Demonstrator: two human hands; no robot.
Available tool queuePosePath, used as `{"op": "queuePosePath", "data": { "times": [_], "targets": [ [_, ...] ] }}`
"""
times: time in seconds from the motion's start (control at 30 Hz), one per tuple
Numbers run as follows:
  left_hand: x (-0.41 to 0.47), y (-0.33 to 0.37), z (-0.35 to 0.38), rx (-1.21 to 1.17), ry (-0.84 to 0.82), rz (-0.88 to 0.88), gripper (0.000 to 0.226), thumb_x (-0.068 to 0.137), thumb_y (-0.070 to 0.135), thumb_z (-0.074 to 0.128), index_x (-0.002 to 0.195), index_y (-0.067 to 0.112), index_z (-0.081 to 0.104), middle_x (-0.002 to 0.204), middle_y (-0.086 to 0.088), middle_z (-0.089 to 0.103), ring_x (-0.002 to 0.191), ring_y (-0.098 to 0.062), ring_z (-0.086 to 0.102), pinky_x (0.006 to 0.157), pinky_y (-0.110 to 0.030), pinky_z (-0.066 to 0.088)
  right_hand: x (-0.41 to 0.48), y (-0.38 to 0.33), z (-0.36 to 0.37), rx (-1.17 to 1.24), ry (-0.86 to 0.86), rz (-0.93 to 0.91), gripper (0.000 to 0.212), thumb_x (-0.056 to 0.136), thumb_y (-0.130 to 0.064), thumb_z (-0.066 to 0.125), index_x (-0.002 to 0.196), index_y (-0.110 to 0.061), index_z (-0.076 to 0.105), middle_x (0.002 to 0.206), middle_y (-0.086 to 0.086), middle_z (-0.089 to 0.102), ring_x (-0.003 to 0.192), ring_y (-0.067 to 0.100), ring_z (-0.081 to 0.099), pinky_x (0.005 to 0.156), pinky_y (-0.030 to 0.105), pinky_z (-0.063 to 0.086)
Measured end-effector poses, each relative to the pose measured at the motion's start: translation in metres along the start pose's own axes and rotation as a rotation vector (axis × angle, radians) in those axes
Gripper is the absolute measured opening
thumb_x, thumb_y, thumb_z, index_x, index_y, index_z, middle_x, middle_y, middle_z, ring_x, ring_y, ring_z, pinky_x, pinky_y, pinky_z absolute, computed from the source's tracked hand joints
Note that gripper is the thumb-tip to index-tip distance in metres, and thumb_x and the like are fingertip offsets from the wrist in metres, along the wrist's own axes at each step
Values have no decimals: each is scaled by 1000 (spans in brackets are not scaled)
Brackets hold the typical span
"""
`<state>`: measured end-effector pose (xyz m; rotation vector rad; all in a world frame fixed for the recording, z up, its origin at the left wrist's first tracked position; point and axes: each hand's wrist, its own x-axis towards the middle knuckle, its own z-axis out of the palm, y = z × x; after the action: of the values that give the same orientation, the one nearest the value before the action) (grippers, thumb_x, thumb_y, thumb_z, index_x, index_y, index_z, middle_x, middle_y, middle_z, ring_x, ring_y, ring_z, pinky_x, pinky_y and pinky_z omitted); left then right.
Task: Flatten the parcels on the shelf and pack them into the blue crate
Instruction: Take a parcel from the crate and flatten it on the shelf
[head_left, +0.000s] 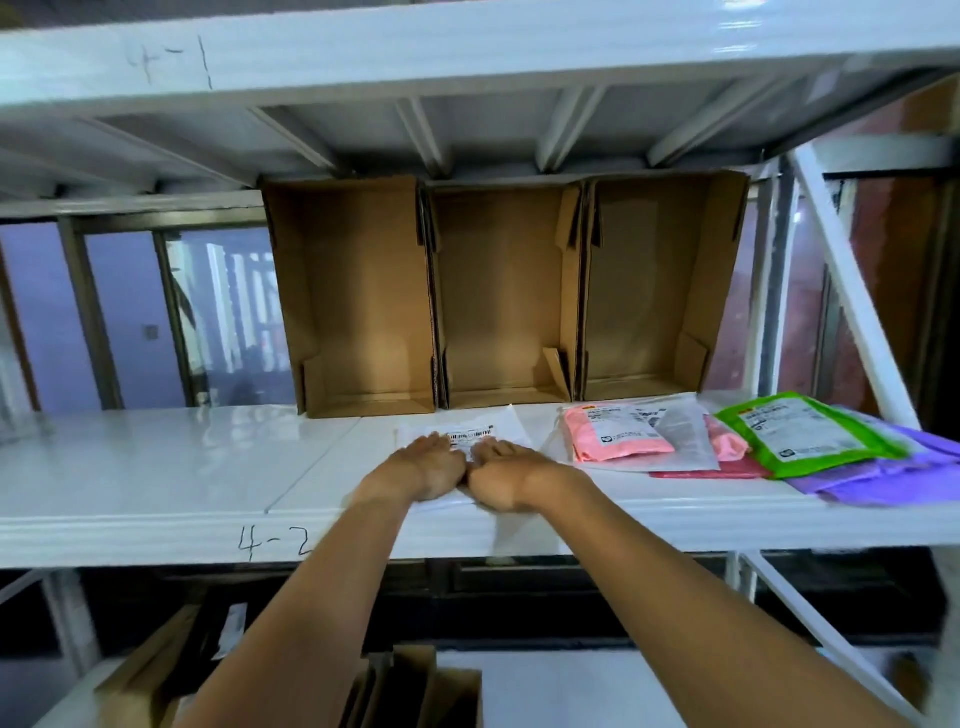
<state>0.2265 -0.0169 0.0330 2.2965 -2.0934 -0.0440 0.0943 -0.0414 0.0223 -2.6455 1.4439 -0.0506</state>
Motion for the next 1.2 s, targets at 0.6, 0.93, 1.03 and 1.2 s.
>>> {"op": "queuePosePath", "data": {
  "times": [0.6, 0.93, 1.03, 1.2],
  "targets": [
    [-70, 17, 7, -255, 35, -74, 55, 108, 35, 20, 160, 15, 17, 168, -1, 7, 155, -17, 6, 125, -37, 8, -81, -11, -3, 2, -6, -60, 67, 102, -45, 27, 159, -17, 6, 168, 4, -1, 154, 20, 0, 124, 39, 5],
    [-124, 9, 29, -370, 617, -377, 35, 94, 43, 56, 103, 10, 58, 102, -10, 61, 101, -33, 59, 77, -37, 46, -111, 14, 1, 61, 16, -75, 71, 99, -57, 20, 159, -22, 9, 168, -1, 1, 154, 20, 2, 124, 43, 7],
    [-135, 14, 32, -768, 378, -415, 47, 95, 47, 58, 105, 1, 61, 92, -9, 65, 87, -29, 64, 60, -31, 43, -125, 19, 2, 98, 72, -110, 65, 103, -52, 21, 159, -22, 13, 167, -2, 5, 154, 18, 5, 122, 39, 7],
    [-144, 16, 42, -1391, 277, -287, 25, 95, 26, 68, 104, 3, 70, 106, -13, 75, 97, -31, 70, 94, -47, 55, -145, 32, 32, 104, 365, -196, 54, 104, -36, 34, 156, -22, 25, 166, -3, 17, 152, 14, 13, 122, 34, 6]
  ]
}}
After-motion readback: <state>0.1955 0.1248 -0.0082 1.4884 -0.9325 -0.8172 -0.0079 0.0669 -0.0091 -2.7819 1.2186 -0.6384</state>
